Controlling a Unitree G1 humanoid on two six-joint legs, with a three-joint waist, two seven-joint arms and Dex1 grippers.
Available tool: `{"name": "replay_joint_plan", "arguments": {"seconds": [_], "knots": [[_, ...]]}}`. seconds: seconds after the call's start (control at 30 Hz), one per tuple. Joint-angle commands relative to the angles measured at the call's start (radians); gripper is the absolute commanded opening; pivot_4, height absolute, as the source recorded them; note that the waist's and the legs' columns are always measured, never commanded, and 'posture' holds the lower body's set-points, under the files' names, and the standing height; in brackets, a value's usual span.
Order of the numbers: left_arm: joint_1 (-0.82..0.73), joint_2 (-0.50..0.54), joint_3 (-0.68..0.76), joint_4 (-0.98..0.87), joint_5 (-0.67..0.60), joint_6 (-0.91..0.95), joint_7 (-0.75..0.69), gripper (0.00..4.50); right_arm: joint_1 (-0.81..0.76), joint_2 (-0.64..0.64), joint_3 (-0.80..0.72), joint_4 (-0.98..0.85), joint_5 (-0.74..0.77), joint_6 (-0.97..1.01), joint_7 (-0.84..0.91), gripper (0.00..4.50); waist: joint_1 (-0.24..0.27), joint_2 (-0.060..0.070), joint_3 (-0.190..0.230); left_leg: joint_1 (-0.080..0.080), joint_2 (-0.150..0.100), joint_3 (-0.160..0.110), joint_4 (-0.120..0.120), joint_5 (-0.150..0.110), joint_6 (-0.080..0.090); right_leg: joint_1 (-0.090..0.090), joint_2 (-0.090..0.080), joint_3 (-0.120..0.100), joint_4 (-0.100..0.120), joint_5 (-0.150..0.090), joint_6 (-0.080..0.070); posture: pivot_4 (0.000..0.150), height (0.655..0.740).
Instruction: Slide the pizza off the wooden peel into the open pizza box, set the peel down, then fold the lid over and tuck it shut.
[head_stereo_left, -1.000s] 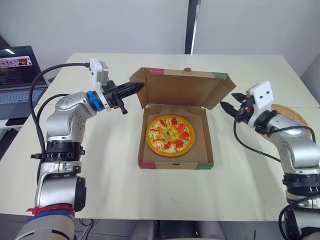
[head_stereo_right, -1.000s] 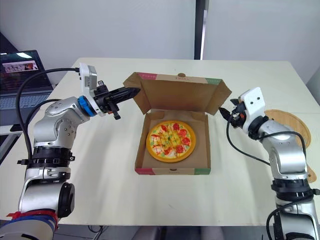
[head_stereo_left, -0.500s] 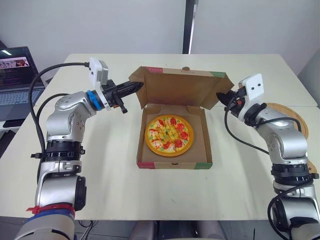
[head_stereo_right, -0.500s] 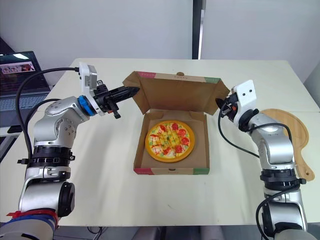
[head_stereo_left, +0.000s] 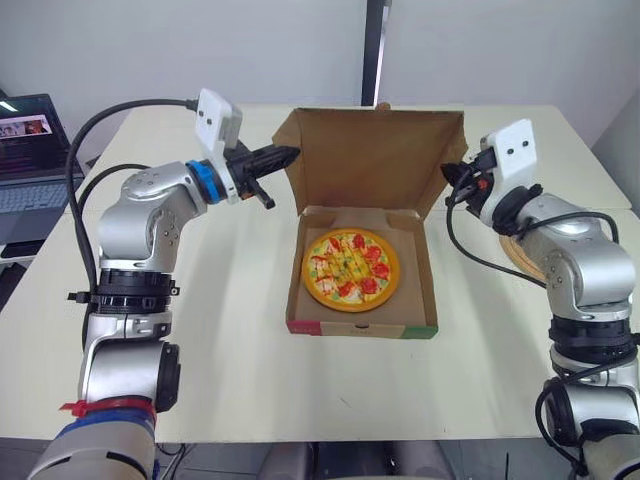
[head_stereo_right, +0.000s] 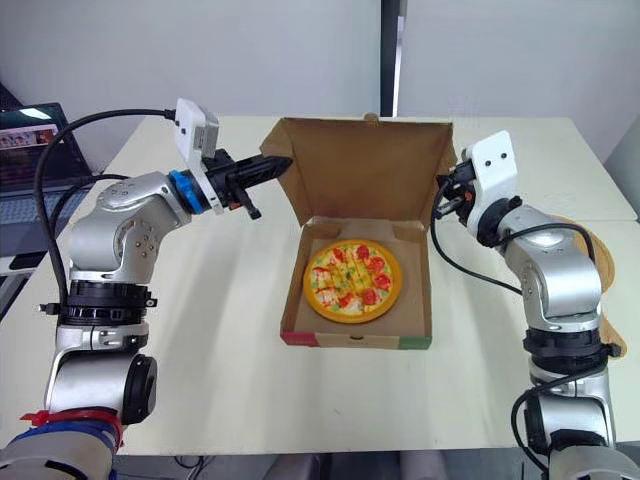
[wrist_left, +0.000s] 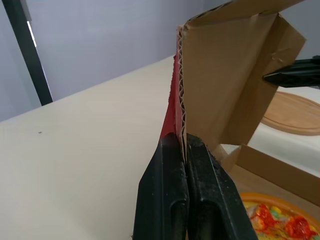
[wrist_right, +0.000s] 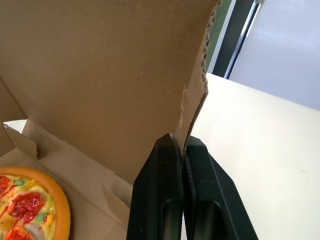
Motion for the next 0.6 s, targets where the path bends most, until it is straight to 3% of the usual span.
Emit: {"name": "replay_joint_plan", "arguments": {"seconds": [0.03,0.33,0.6], "knots": [[-0.047,-0.021,-0.018,-0.038,-0.002,0.022,0.017,0.0,-0.053,-0.008,-0.001,-0.084,0.023,0.025,-0.003,0.12,-0.002,0.0,0.0,0.0,0.0,0.0,0.0,0.0,0.0,-0.001,0.0,0.0,0.0,0.0,0.0,0.15,0.74],[-0.086,-0.059,-0.013,-0.095,-0.032,0.121,0.049,0.0,-0.105,-0.026,-0.04,-0.147,0.082,0.145,0.014,0.12,-0.003,0.0,0.0,-0.001,0.0,0.001,0.0,0.0,0.0,-0.001,0.0,0.0,0.0,0.0,0.0,0.15,0.74],[-0.004,-0.065,0.045,-0.246,-0.103,0.261,0.104,0.0,-0.028,-0.028,-0.063,-0.277,0.154,0.258,0.022,0.12,-0.002,0.0,0.0,-0.001,0.0,0.001,0.0,0.0,0.0,-0.002,0.0,0.0,0.0,0.0,0.0,0.15,0.74]]}}
